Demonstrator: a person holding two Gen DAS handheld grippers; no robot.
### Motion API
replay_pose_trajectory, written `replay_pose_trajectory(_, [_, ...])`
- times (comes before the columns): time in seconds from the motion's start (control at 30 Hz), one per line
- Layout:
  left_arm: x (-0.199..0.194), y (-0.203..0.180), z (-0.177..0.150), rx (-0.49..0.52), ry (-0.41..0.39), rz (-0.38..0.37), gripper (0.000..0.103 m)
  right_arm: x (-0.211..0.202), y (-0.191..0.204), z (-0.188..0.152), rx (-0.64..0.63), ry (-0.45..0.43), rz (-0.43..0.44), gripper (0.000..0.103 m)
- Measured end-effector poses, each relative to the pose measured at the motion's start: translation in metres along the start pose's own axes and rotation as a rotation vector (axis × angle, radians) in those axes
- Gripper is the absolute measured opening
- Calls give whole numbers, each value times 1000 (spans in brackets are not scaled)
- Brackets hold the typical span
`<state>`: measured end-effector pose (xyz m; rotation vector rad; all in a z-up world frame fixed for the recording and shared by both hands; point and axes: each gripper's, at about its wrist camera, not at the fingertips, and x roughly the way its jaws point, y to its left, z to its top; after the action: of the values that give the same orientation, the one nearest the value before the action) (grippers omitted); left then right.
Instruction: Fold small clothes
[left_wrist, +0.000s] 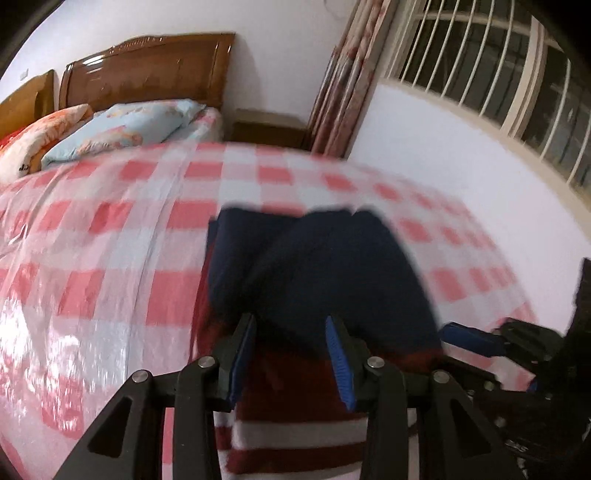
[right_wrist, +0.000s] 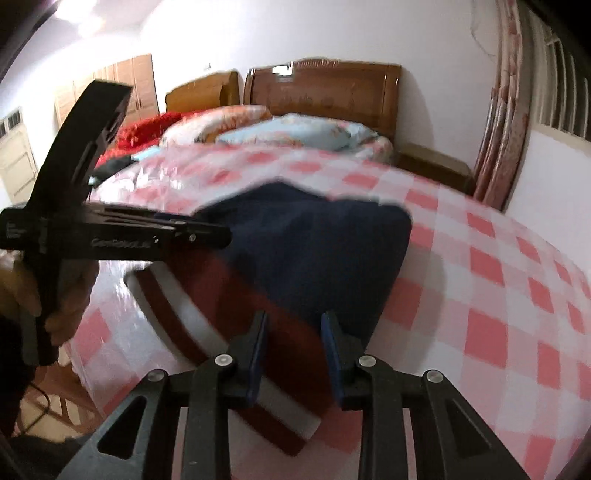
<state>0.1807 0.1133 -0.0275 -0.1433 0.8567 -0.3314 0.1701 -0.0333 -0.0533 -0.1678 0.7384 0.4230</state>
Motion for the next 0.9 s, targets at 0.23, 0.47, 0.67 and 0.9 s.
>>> replay_pose_trajectory(0.23, [48,1,23,14,117,55,39,43,-19,7,29,64,7,103])
replay_pose_trajectory(0.47, [46,0,39,4,66,40,40,45,-47,37,52,14,-2,103])
replay_pose_trajectory(0.67, [66,7,35,16,89,60,40,85,-66,49,74,99,50,103])
replay_pose_trajectory(0.9, [56,15,60,-31,42,55,40,87,-84,76,128,52,56,103])
